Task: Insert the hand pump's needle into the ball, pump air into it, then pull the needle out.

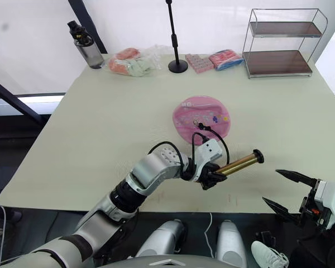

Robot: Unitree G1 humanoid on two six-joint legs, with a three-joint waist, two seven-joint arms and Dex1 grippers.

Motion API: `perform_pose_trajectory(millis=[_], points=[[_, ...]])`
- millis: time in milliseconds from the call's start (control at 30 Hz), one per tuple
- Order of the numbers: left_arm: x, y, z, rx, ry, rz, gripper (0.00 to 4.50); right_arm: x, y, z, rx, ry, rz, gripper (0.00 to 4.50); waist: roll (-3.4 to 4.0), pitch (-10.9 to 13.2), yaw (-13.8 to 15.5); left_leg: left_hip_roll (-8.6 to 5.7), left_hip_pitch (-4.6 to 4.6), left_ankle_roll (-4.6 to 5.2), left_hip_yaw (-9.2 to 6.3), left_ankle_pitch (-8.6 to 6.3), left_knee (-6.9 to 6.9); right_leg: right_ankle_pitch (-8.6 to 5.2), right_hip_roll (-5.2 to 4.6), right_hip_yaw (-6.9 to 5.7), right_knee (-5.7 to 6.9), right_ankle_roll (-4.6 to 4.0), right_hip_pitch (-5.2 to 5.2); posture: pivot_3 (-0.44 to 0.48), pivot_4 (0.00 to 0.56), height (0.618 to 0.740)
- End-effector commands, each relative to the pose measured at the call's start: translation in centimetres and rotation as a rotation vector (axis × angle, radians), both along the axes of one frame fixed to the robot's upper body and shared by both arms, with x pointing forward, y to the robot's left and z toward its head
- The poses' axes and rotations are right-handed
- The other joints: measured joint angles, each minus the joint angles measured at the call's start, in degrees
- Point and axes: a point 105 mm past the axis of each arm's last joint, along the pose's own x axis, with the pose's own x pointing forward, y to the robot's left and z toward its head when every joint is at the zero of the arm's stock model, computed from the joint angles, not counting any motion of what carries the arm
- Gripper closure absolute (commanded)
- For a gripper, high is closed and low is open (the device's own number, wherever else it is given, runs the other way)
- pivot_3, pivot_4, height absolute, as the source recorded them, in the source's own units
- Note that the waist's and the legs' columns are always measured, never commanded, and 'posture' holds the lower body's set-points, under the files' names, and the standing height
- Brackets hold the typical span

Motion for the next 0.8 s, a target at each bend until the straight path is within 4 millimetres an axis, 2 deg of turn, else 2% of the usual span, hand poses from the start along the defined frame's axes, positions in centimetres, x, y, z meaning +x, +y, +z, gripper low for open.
perform_pose_trajectory(millis=[33,200,400,800], points=[[0.0,0.3,4.0,-0.187,-0.116,-0.050,3.43,0.6,0.6,1.1,0.060,-0.033,-0.009,0.00,0.06,0.0,-0.1,0.01,0.01,-0.01,0.00,0.00,-0.01,0.00,0.01,0.00,0.01,-0.01,-0.01,0.000,0.150,0.736],[-0.1,1.2,5.7,-0.315,-0.205,-0.076,3.43,1.1,1.0,1.9,0.133,-0.030,-0.036,0.00,0.11,-0.1,0.0,0.02,0.01,-0.02,0.01,0.01,-0.02,0.00,0.01,0.03,-0.01,-0.02,-0.01,0.000,0.150,0.736],[-0.6,3.0,5.8,-0.388,-0.269,-0.103,3.43,1.9,1.6,3.1,0.232,-0.033,-0.078,0.00,0.13,-0.1,0.0,0.02,0.01,0.02,0.00,-0.01,-0.02,0.01,0.01,0.03,0.00,-0.03,-0.01,0.000,0.150,0.736],[-0.4,5.5,5.5,-0.552,-0.306,-0.018,3.43,4.1,4.0,5.5,0.444,0.024,-0.147,0.00,0.14,-0.1,0.0,0.02,-0.02,0.13,-0.02,-0.07,-0.02,0.01,0.01,0.03,0.00,-0.05,-0.07,0.000,0.150,0.736]])
